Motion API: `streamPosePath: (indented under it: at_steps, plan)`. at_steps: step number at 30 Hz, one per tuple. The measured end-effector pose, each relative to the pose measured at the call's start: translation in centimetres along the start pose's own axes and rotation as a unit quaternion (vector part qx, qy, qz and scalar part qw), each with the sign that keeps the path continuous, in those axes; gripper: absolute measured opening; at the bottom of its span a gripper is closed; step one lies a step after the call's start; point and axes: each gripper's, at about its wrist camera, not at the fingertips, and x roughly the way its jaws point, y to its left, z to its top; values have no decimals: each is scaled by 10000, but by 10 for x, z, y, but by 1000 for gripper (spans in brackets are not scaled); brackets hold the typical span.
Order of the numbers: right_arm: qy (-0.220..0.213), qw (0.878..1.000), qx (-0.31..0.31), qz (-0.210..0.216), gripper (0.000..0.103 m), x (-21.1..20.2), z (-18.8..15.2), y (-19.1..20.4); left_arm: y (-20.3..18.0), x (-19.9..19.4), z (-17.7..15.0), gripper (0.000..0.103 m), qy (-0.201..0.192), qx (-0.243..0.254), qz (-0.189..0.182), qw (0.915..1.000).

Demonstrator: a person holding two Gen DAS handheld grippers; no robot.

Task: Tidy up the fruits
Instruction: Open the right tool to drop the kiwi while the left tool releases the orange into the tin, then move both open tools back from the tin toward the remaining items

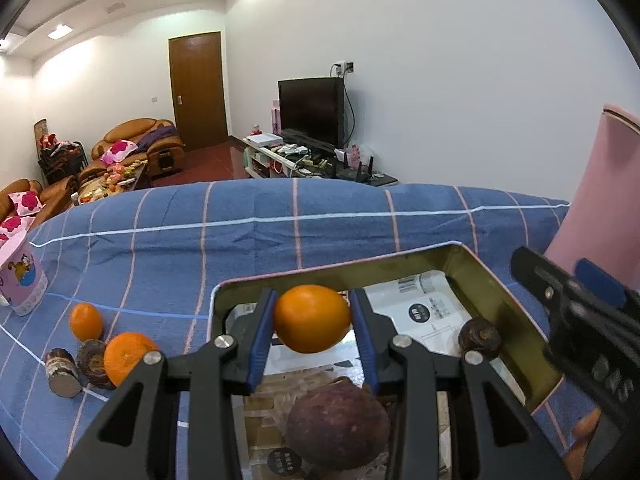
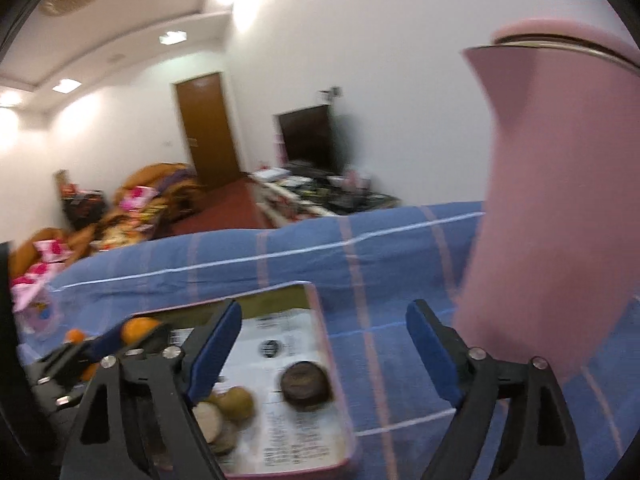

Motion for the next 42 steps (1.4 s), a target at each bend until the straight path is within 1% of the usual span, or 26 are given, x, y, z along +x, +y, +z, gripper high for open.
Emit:
streamPosePath:
  at_steps: [3, 4, 5, 7, 9, 10, 11, 12, 13, 14, 15, 16, 17, 18, 19, 22, 24, 26, 31, 33, 35, 39, 42]
  plan:
    - [-173, 9972, 102, -717, 91, -5, 2, -6, -3, -3, -1, 40, -62, 73, 44, 9999]
    - [-279, 9966, 53, -777, 91, -8, 2, -8, -5, -4, -2, 40, -81, 97, 58, 9999]
    - [-360, 9971, 4, -666, 91, -11, 2, -8, -5, -5, -2, 41, -92, 114, 70, 9999]
    - [-484, 9985, 30, -235, 91, -19, 1, -10, -6, -7, -2, 42, -125, 120, 113, 9998]
    - [-819, 9961, 145, 296, 91, -32, -2, -15, -7, -9, -3, 42, -164, 132, 135, 9997]
    - [-977, 9943, 152, 402, 91, -37, -3, -16, -7, -9, -3, 45, -171, 150, 144, 9996]
    - [-1141, 9927, 85, 372, 91, -43, -4, -16, -8, -10, -3, 49, -182, 170, 163, 9996]
    - [-1197, 9924, -9, 292, 91, -45, -4, -11, -9, -11, -3, 58, -211, 185, 207, 9994]
    - [-1218, 9923, -103, 198, 91, -46, -5, -9, -9, -13, -3, 67, -265, 189, 256, 9991]
    - [-1213, 9924, -182, 115, 91, -46, -5, -7, -9, -16, -4, 70, -329, 188, 279, 9989]
    - [-1192, 9926, -218, 81, 91, -46, -6, -5, -9, -19, -4, 76, -410, 182, 295, 9986]
    - [-1181, 9928, -195, 82, 91, -46, -6, -4, -8, -22, -5, 82, -493, 171, 318, 9981]
    - [-1186, 9928, -138, 101, 91, -46, -6, -5, -8, -24, -5, 86, -560, 159, 345, 9977]
    - [-1209, 9926, -78, 98, 91, -48, -7, -6, -8, -27, -6, 94, -630, 146, 370, 9972]
    - [-1254, 9921, -47, 71, 91, -49, -7, -6, -7, -30, -7, 99, -712, 133, 395, 9966]
    - [-1464, 9892, -74, -83, 91, -57, -11, -8, -8, -40, -9, 103, -942, 154, 389, 9947]
    - [-1555, 9877, -106, -100, 91, -62, -12, -6, -9, -43, -10, 103, -1009, 213, 366, 9940]
    - [-1520, 9882, -162, -108, 91, -63, -14, -3, -11, -45, -12, 103, -1014, 302, 315, 9939]
    - [-1271, 9916, -183, -159, 91, -64, -18, 0, -12, -52, -16, 103, -988, 382, 239, 9941]
    - [-1086, 9936, -116, -289, 91, -63, -18, -1, -12, -57, -19, 103, -1007, 406, 210, 9939]
    - [-872, 9956, -46, -326, 91, -60, -19, -3, -12, -61, -22, 103, -1031, 419, 192, 9936]
    - [-533, 9983, 221, -8, 91, -59, -23, -10, -8, -68, -28, 103, -1008, 392, 160, 9940]
    - [-346, 9990, 282, 23, 91, -59, -29, -10, -3, -72, -31, 103, -941, 368, 136, 9948]
